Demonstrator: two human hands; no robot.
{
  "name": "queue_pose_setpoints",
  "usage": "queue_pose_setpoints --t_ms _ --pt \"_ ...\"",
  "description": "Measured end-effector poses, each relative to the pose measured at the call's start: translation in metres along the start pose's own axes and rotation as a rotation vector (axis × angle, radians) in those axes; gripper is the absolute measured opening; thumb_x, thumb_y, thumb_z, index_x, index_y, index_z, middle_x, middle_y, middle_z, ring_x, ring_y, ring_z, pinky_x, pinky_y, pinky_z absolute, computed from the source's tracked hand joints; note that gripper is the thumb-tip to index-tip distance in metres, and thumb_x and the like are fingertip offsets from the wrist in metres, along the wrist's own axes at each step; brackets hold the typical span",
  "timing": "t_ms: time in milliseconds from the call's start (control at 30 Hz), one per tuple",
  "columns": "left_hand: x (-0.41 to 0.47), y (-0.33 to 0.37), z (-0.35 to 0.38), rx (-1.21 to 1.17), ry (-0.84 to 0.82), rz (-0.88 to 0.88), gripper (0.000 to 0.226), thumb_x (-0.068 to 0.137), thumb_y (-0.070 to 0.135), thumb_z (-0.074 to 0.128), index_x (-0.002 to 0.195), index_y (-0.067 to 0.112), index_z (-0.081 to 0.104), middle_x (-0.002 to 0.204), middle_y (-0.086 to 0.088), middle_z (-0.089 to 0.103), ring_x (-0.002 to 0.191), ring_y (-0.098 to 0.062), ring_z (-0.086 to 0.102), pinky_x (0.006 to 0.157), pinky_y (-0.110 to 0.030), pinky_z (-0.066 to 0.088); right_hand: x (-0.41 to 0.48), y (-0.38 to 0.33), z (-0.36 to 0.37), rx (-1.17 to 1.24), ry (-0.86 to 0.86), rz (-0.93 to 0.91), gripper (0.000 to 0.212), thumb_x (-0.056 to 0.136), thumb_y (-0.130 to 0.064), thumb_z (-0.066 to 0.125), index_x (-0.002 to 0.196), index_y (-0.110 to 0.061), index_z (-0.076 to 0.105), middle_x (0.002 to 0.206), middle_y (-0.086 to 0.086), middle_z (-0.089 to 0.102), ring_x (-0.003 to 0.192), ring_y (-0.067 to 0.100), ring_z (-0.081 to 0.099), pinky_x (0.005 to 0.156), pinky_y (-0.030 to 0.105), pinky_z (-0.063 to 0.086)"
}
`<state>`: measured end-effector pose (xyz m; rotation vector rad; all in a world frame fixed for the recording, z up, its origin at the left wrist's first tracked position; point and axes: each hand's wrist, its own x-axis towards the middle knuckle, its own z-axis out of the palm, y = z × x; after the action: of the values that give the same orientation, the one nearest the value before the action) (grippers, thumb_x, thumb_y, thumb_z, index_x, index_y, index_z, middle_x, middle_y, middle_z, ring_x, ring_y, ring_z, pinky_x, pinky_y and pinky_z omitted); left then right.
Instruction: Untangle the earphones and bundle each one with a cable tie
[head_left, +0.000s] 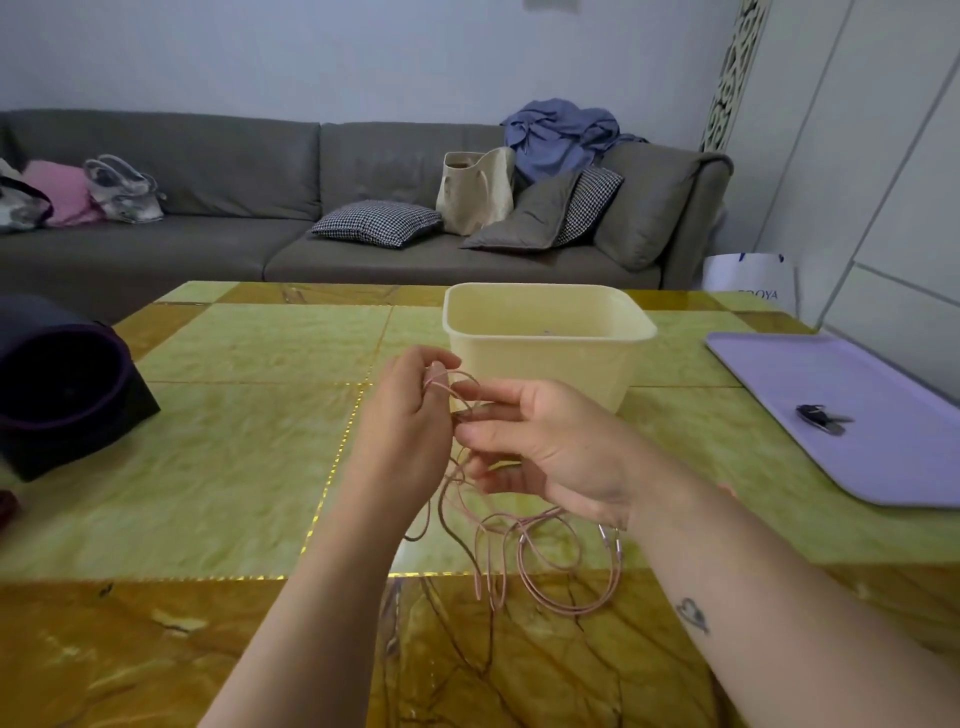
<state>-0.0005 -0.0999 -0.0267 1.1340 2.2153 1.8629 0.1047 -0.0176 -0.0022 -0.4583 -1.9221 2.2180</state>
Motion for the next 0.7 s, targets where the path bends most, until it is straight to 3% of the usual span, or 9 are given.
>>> queue_pose_setpoints --t_ms 33,100,167,267,367,467,533,600,700 --pt "0.0 0.002 -0.002 0.009 0.033 -0.008 0.022 0.101 0.02 0.034 0.101 0.022 0.055 0.096 0.0 0.055 0.072 0.006 0.057 0.056 -0.011 0.042 -0.001 -0.001 -0.001 0.0 -0.013 0.029 0.041 0.087 0.003 0.06 0.127 -0.005 0.053 0.083 0.005 0.065 0.048 0.006 0.051 0.048 0.017 0.046" --pt "0.001 0.002 -0.006 0.046 0.052 0.004 0.022 0.101 0.019 0.035 0.1 0.022 0.057 0.086 0.006 0.052 0.061 0.004 0.051 0.049 -0.009 0.038 -0.003 -0.002 -0.005 -0.046 -0.039 0.077 0.029 0.089 0.006 0.056 0.116 -0.004 0.059 0.081 0.007 0.066 0.043 0.004 0.037 0.042 0.014 0.034" --pt "0.003 -0.002 -0.014 0.027 0.049 -0.028 0.023 0.1 0.021 0.038 0.1 0.023 0.061 0.074 0.009 0.05 0.058 -0.002 0.045 0.055 -0.019 0.042 -0.004 -0.005 -0.013 -0.11 -0.02 0.082 0.022 0.091 0.008 0.05 0.105 -0.004 0.063 0.074 0.003 0.067 0.044 0.004 0.033 0.043 0.014 0.031" --pt "0.012 -0.011 -0.033 -0.258 0.181 -0.284 0.021 0.099 0.018 0.044 0.103 0.017 0.064 0.076 0.003 0.051 0.069 -0.012 0.048 0.068 -0.026 0.047 -0.007 -0.014 -0.027 -0.142 0.107 -0.003 0.026 0.093 0.009 0.044 0.093 -0.005 0.066 0.069 0.001 0.064 0.046 0.005 0.042 0.043 0.016 0.038" --pt "0.017 -0.02 -0.052 -0.626 0.328 -0.5 0.015 0.098 0.014 0.047 0.097 0.015 0.062 0.084 0.0 0.054 0.076 -0.011 0.056 0.08 -0.028 0.051 -0.006 -0.02 -0.039 0.088 0.285 -0.068 0.025 0.095 0.008 0.038 0.085 -0.005 0.057 0.063 0.004 0.058 0.044 0.01 0.057 0.041 0.019 0.047" --pt "0.02 -0.025 -0.063 -0.821 0.326 -0.597 0.016 0.099 0.015 0.043 0.091 0.018 0.057 0.065 0.005 0.046 0.051 -0.006 0.051 0.066 -0.025 0.047 0.002 -0.016 -0.056 0.57 0.464 -0.119 0.027 0.098 0.004 0.03 0.078 -0.005 0.045 0.056 0.008 0.055 0.052 0.024 0.068 0.043 0.024 0.052" --pt "0.017 -0.022 -0.064 -0.878 0.3 -0.624 0.018 0.1 0.014 0.04 0.087 0.018 0.052 0.054 0.008 0.038 0.032 -0.003 0.036 0.055 -0.022 0.042 0.009 -0.008 -0.069 0.842 0.581 -0.15 0.024 0.098 0.003 0.029 0.081 -0.006 0.043 0.066 0.012 0.054 0.059 0.032 0.07 0.05 0.033 0.058" --pt "0.014 -0.021 -0.064 -0.869 0.288 -0.638 0.02 0.099 0.013 0.04 0.081 0.019 0.049 0.048 0.009 0.035 0.026 -0.004 0.026 0.046 -0.023 0.04 0.012 -0.001 -0.079 0.997 0.705 -0.185 0.02 0.098 0.003 0.028 0.086 -0.005 0.042 0.072 0.01 0.047 0.065 0.036 0.07 0.07 0.046 0.059" --pt "0.013 -0.025 -0.068 -0.791 0.273 -0.647 0.02 0.096 0.016 0.043 0.078 0.019 0.052 0.045 0.011 0.043 0.027 -0.007 0.025 0.05 -0.029 0.037 0.014 0.009 -0.089 0.814 0.884 -0.22 0.024 0.096 0.006 0.026 0.083 -0.006 0.043 0.073 0.007 0.046 0.087 0.035 0.065 0.097 0.052 0.047"
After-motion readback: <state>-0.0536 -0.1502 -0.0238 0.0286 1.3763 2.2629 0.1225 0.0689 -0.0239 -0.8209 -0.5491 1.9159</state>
